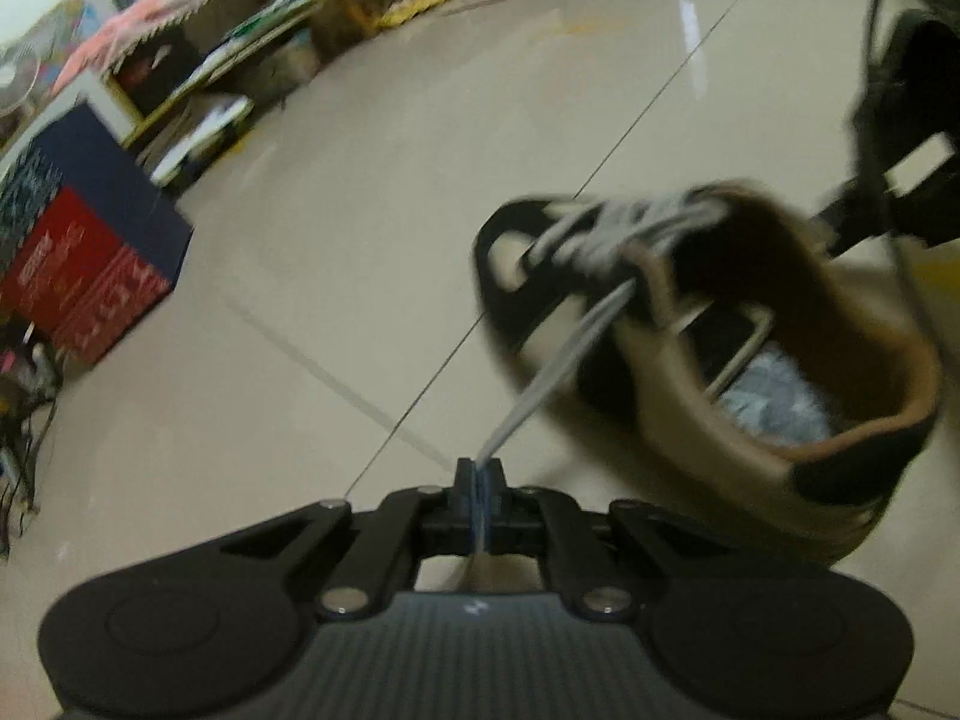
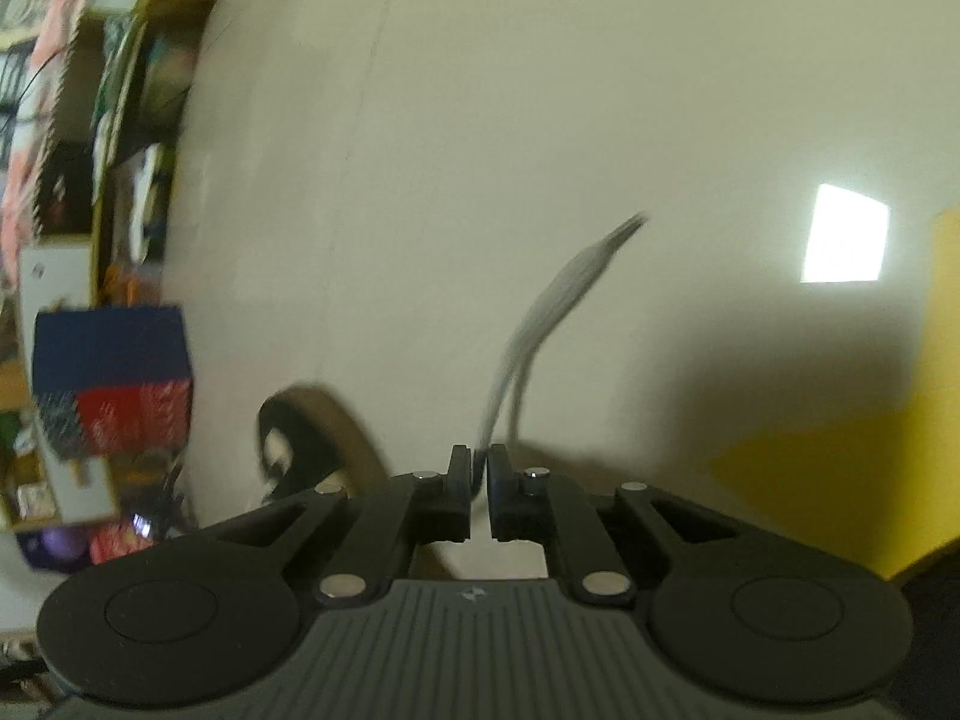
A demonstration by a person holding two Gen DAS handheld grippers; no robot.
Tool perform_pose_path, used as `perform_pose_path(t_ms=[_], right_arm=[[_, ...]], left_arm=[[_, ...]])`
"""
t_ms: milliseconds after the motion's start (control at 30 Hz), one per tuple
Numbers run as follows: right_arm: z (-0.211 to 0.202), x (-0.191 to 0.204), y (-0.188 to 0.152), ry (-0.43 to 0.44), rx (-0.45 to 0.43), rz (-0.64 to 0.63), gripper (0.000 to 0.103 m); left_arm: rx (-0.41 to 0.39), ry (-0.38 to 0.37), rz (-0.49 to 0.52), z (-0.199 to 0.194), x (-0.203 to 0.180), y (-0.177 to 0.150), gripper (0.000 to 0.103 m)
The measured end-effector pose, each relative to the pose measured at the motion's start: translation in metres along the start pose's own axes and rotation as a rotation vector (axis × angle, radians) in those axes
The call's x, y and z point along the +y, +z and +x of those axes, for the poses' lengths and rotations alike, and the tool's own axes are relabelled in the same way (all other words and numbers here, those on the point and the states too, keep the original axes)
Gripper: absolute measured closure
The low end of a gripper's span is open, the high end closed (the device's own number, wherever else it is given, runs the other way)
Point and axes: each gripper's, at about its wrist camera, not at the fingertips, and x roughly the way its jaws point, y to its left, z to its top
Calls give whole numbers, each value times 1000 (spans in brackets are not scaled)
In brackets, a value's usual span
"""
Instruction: Lace up shoes with both hands
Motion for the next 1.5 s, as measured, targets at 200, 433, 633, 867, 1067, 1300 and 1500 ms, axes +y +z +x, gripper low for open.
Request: perform_pose_path(t_ms=[200,433,633,867,1067,1300,1500], right_arm=[[-14,0,11,-56,-99,-67,95],[-21,3,15,-130,-161,-180,72],[-34,12,21,-264,-216,-393,63],[-47,43,14,-412,-167,-664,41],[-66,83,7,-445,-113,-807,19],[-93,134,-9,-408,-90,-879,0],[-100,166,-23,-432,-67,-934,0]], left_arm=[[206,89,-116,23,32,-15,95],[271,144,-236,24,58,-26,38],[336,128,-358,22,67,-29,21],[439,141,-590,9,78,-20,2],[574,149,-714,-9,89,-2,0],[539,153,-888,-52,93,22,0],[449,197,-779,-77,71,63,0]])
